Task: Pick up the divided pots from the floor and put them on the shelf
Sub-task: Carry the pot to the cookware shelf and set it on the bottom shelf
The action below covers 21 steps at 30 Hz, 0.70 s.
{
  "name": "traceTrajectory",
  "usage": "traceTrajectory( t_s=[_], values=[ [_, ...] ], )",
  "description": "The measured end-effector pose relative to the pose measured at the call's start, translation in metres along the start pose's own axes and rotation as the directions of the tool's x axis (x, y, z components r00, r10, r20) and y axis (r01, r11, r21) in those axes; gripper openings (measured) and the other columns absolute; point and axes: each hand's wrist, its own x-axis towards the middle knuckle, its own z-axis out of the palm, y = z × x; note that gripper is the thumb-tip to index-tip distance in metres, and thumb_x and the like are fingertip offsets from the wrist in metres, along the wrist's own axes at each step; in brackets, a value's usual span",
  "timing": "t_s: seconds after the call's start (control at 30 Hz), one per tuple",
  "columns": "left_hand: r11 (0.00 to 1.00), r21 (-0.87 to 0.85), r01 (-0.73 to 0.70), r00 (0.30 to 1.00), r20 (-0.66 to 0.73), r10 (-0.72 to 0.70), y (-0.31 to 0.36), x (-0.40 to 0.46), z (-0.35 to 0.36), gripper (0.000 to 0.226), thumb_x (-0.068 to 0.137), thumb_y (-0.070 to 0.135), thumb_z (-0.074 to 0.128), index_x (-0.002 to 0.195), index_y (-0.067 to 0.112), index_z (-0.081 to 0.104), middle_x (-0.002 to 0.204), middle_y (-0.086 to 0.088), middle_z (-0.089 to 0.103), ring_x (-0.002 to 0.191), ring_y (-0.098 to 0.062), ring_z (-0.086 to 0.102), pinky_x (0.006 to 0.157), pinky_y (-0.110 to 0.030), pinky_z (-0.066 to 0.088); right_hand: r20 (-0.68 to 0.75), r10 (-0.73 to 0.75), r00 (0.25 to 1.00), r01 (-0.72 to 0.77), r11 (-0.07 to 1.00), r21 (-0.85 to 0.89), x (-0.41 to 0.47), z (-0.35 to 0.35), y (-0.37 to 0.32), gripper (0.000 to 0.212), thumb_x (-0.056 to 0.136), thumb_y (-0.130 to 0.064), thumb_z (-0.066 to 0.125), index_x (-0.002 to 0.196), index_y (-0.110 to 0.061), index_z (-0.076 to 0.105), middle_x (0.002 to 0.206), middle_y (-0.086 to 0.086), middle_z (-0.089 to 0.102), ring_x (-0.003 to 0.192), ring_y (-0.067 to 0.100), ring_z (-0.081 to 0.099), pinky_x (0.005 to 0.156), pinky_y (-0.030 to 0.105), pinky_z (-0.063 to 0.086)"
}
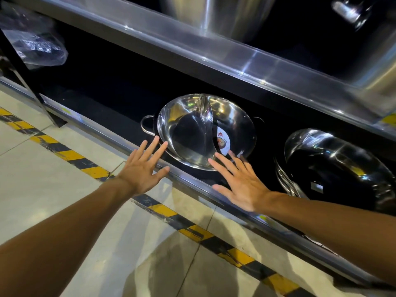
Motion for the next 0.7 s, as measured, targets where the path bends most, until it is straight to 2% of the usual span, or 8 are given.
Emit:
traceTrajectory(
  t_s=[0.13, 0.23, 0.3, 0.37, 0.47, 0.53, 0.63, 0.7],
  values=[
    [0.997, -0.076, 0.017, 0.998, 0.064, -0.012, 0.012, 0.025, 0.000, 0.074, 0.097, 0.060, 0.035, 0.154, 0.040, -0.008, 0.164, 0.008, -0.017, 0.153, -0.024, -0.009, 0.123, -0.046, 0.004, 0.019, 0.099, 0.995, -0.100, 0.994, 0.047, 0.002, -0.001, 0.010, 0.073, 0.094, -0.072, 0.015, 0.157, -0.044, -0.009, 0.170, -0.013, -0.007, 0.157, 0.030, 0.001, 0.126, 0.051, 0.011],
    [0.997, -0.070, 0.038, 0.993, 0.112, -0.030, 0.019, 0.037, -0.004, 0.072, 0.096, 0.060, 0.033, 0.154, 0.042, -0.005, 0.164, 0.011, -0.017, 0.153, -0.023, -0.008, 0.123, -0.045, 0.003, 0.044, 0.176, 0.983, -0.179, 0.981, 0.076, 0.003, -0.002, 0.016, 0.071, 0.097, -0.070, 0.019, 0.157, -0.045, -0.010, 0.168, -0.018, -0.011, 0.154, 0.034, 0.019, 0.125, 0.051, 0.007],
    [0.998, -0.047, 0.038, 0.993, 0.115, -0.032, 0.021, 0.039, -0.006, 0.072, 0.097, 0.058, 0.034, 0.155, 0.040, -0.004, 0.165, 0.009, -0.015, 0.153, -0.024, -0.008, 0.124, -0.045, 0.002, 0.022, 0.183, 0.983, -0.184, 0.979, 0.092, 0.005, -0.005, 0.014, 0.072, 0.099, -0.068, 0.019, 0.160, -0.039, -0.003, 0.170, -0.014, -0.005, 0.156, 0.032, 0.012, 0.125, 0.048, 0.001],
    [0.999, -0.033, 0.009, 0.999, 0.041, -0.007, 0.023, 0.033, -0.010, 0.071, 0.099, 0.054, 0.037, 0.157, 0.034, 0.000, 0.167, 0.006, -0.007, 0.153, -0.026, -0.005, 0.124, -0.045, 0.003, -0.062, 0.114, 0.992, -0.106, 0.988, 0.109, 0.010, -0.012, 0.006, 0.071, 0.101, -0.063, 0.023, 0.162, -0.030, 0.010, 0.171, -0.007, 0.006, 0.157, 0.023, -0.003, 0.124, 0.043, -0.004],
    [0.997, -0.082, 0.002, 0.994, -0.111, -0.011, 0.021, 0.002, -0.021, 0.070, 0.098, 0.045, 0.046, 0.157, 0.022, 0.015, 0.166, -0.002, 0.012, 0.152, -0.029, 0.005, 0.124, -0.044, 0.008, -0.142, -0.058, 0.988, 0.084, 0.979, 0.188, 0.019, -0.027, -0.020, 0.064, 0.105, -0.050, 0.037, 0.159, -0.019, 0.027, 0.167, -0.002, 0.022, 0.157, 0.017, 0.005, 0.127, 0.041, 0.004],
    [0.995, -0.092, 0.038, 0.991, -0.124, -0.049, 0.016, -0.036, -0.027, 0.068, 0.097, 0.041, 0.050, 0.155, 0.017, 0.024, 0.164, -0.007, 0.020, 0.152, -0.032, 0.010, 0.123, -0.046, 0.012, -0.162, -0.078, 0.984, 0.121, 0.954, 0.273, 0.019, -0.037, -0.048, 0.061, 0.105, -0.042, 0.043, 0.158, -0.015, 0.031, 0.166, 0.000, 0.027, 0.156, 0.017, 0.012, 0.127, 0.040, 0.008],
    [0.985, -0.071, 0.157, 0.987, -0.012, -0.158, 0.010, -0.116, -0.040, 0.070, 0.091, 0.043, 0.049, 0.150, 0.010, 0.036, 0.159, -0.016, 0.029, 0.148, -0.043, 0.019, 0.121, -0.053, 0.017, -0.065, -0.003, 0.998, 0.023, 0.948, 0.318, 0.004, -0.057, -0.096, 0.062, 0.104, -0.042, 0.046, 0.158, -0.016, 0.032, 0.166, 0.002, 0.027, 0.156, 0.022, 0.014, 0.126, 0.041, 0.010],
    [0.960, -0.031, 0.277, 0.954, 0.126, -0.272, 0.008, -0.174, -0.064, 0.075, 0.087, 0.050, 0.042, 0.151, 0.012, 0.034, 0.161, -0.013, 0.026, 0.149, -0.042, 0.016, 0.121, -0.052, 0.015, 0.047, -0.044, 0.998, 0.028, 0.957, 0.290, -0.011, -0.081, -0.129, 0.063, 0.103, -0.044, 0.045, 0.158, -0.019, 0.030, 0.167, 0.002, 0.024, 0.156, 0.024, 0.012, 0.125, 0.043, 0.010]
  ],
)
